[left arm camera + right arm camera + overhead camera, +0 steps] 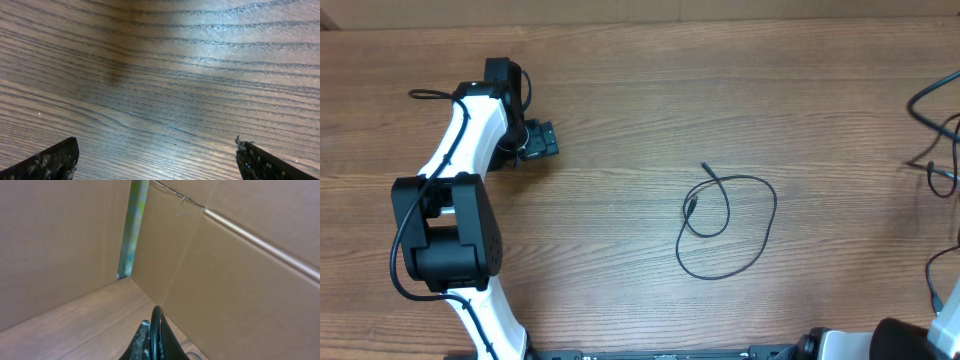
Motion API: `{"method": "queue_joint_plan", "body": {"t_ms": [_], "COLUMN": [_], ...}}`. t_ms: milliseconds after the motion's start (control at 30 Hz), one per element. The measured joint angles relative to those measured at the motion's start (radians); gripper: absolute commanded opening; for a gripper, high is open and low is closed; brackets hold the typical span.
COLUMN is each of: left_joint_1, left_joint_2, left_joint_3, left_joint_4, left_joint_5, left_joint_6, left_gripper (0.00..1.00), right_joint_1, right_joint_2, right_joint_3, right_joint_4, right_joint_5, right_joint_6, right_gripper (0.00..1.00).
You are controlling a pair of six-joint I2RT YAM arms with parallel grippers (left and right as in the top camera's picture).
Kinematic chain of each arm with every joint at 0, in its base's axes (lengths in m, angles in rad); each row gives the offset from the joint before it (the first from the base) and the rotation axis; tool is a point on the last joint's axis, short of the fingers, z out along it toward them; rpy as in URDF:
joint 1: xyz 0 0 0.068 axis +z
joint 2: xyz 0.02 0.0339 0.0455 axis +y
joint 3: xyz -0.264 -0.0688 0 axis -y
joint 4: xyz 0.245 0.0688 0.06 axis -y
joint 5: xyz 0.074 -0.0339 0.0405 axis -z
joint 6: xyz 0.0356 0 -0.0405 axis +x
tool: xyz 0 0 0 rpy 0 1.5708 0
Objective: Untangle cables
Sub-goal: 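Carry the cable to the right edge and drop it off the table, then swing the right gripper back up toward the table top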
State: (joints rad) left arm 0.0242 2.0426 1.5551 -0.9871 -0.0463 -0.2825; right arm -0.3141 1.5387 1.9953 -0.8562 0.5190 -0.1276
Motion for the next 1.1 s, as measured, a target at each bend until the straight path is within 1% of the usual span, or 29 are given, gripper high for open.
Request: {"method": "queue_joint_plan", "body": {"t_ms": [300, 533, 667, 833, 1100], "left_joint_1": [0.0, 0.0, 0.0, 0.0, 0.0], "left_joint_2": [0.0, 0.0, 0.0, 0.0, 0.0], "left_joint_3": [0.0, 0.0, 0.0, 0.0, 0.0], "left_joint_4": [0.0, 0.0, 0.0, 0.0, 0.0], "left_joint_5": [0.0, 0.0, 0.0, 0.0, 0.0], "left_joint_6": [0.0, 0.0, 0.0, 0.0, 0.0], "left_gripper": [1.0, 1.0, 1.0, 1.0, 1.0], "right_joint_1": [-0.151, -0.266, -0.317, -0.343, -0.344], "right_joint_2": [0.096, 0.241, 0.34, 0.437, 0.575], "right_joint_3": [0.0, 0.0, 0.0, 0.0, 0.0], "right_joint_4": [0.055, 0.132, 0.148, 0.14, 0.099], "right_joint_5": [-0.178, -0.322, -0.387, -0.442, -0.546], "right_joint_6": [0.056, 0.119, 0.139, 0.15, 0.175], "right_gripper": [0.04, 0.04, 0.04, 0.04, 0.04]}}
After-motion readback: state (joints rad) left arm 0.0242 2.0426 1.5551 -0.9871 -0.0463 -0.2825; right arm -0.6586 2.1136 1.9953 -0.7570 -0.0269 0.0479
